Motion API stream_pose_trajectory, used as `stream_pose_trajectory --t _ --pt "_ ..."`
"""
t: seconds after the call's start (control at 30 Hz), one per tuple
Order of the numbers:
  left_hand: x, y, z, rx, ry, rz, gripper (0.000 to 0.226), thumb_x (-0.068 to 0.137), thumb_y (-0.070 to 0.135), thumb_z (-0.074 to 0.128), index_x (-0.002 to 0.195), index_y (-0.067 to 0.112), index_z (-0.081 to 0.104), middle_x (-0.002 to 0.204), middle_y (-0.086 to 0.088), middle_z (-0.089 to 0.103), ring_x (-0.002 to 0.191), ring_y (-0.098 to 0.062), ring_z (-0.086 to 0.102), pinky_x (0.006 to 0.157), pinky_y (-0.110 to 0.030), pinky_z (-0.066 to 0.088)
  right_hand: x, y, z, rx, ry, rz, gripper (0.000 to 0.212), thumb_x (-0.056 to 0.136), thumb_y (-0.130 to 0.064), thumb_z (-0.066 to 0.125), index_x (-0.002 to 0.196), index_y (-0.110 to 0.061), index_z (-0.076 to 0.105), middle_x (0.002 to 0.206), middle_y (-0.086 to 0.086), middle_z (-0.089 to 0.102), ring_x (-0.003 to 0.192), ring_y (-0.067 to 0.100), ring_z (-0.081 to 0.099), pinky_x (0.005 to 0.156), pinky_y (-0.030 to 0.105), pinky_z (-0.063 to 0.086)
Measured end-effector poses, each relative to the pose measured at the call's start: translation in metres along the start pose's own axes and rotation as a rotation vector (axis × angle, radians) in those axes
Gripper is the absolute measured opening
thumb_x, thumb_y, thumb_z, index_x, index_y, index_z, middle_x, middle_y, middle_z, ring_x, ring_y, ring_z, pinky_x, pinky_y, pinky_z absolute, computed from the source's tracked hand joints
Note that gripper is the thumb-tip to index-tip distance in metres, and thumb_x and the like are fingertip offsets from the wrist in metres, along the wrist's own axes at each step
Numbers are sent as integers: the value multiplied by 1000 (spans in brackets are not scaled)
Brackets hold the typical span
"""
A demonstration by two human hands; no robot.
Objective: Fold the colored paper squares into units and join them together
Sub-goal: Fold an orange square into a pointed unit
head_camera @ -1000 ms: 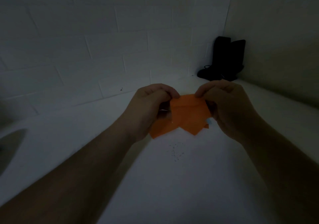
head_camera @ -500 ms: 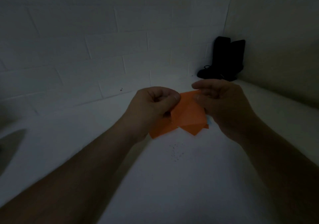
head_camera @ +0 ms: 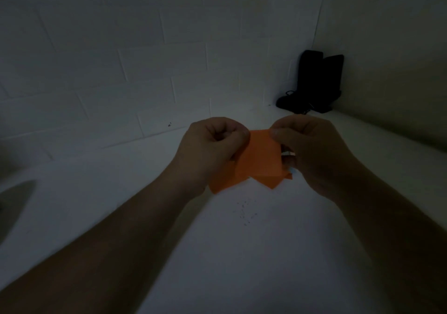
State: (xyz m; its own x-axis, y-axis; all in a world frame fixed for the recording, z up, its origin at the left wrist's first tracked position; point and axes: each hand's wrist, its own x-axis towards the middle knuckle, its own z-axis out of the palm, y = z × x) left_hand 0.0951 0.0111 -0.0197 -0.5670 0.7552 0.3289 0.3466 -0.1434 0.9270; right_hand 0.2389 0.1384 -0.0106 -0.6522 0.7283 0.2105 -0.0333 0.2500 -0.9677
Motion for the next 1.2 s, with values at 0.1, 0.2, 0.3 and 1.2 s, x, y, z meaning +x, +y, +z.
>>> stream_pose_trajectory --t 0.1,0.2,0.3,1.2 --pt "-1 -3 1 39 -12 20 14 85 31 69 84 21 79 86 -19 73 75 -21 68 77 -47 60 -1 1 2 -49 6 -34 13 92 -14 67 86 -24 72 74 -11 72 70 9 70 58 21 54" --pt "-3 -4 4 63 -42 27 14 85 32 68 85 23 79 85 -14 75 81 -26 73 81 -52 60 -4 2 6 -102 -2 -88 15 89 -17 73 79 -29 75 74 -12 72 67 1 63 61 22 46" --pt "-6 -3 8 103 -44 34 16 84 36 66 86 25 78 85 -13 75 85 -35 72 79 -53 60 -5 2 8 -123 -28 -104 16 88 -15 73 77 -25 76 68 -14 70 59 -6 58 58 17 41" --pt "3 -3 1 -193 -121 -169 25 98 15 66 90 -7 72 85 -18 75 76 -24 71 75 -34 61 -1 -4 -1 124 -39 177 20 93 -10 62 72 -10 63 69 5 65 68 21 68 66 39 59"
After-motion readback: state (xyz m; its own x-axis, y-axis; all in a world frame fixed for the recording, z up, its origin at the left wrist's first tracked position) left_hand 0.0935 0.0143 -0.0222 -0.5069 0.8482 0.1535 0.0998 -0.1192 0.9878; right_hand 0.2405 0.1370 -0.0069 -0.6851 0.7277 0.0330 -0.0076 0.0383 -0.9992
